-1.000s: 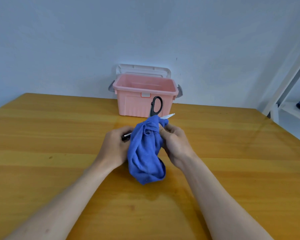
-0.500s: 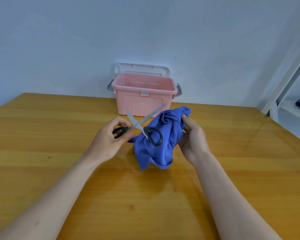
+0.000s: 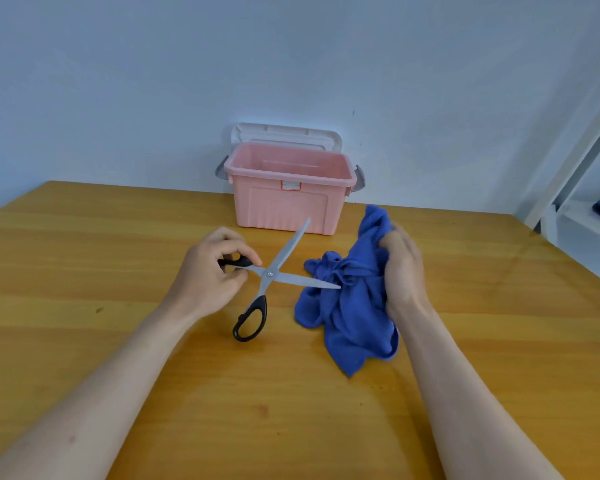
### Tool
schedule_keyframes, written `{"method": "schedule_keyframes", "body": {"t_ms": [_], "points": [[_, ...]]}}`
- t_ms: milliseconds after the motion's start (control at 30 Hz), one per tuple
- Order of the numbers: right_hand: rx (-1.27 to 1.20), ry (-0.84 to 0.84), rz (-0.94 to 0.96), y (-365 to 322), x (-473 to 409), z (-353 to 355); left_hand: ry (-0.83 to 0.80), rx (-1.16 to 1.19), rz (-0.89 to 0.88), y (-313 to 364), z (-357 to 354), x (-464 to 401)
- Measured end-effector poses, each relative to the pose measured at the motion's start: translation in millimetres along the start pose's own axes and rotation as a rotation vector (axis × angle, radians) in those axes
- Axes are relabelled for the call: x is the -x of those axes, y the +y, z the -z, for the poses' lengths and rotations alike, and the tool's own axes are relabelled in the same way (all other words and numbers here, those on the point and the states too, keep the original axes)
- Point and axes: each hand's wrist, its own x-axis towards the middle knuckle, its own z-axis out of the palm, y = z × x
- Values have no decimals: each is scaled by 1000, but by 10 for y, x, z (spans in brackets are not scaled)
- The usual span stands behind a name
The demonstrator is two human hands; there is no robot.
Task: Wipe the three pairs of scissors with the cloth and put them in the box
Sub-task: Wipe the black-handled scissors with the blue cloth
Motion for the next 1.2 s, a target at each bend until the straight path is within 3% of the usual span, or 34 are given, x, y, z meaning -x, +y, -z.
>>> {"method": "schedule_keyframes", "body": {"t_ms": [133,400,500,567,667,733,833,1200], "points": [[88,-339,-37,25,113,-129,-40,-3,-34,44,-56,29],[337,-661,-123,83,200,-232,73,15,-5,128,-145,47],[293,-582,-71,137,239,-317,168,204,124,237,-197,40],[175,-458,-71,163,253,-375,142,410,275,299,-194,34],[26,-330,-112,181,247,-423,-168,396,420,321,-184,70],[-36,-339,-146,165,263,-424,-287,320,360,305,-230,115],[-87,-362,-175,144,281,-436,-236,315,253,287,-257,108],[-202,-41,-241,116,128,-314,-173,373,215,256,-188,81]]}}
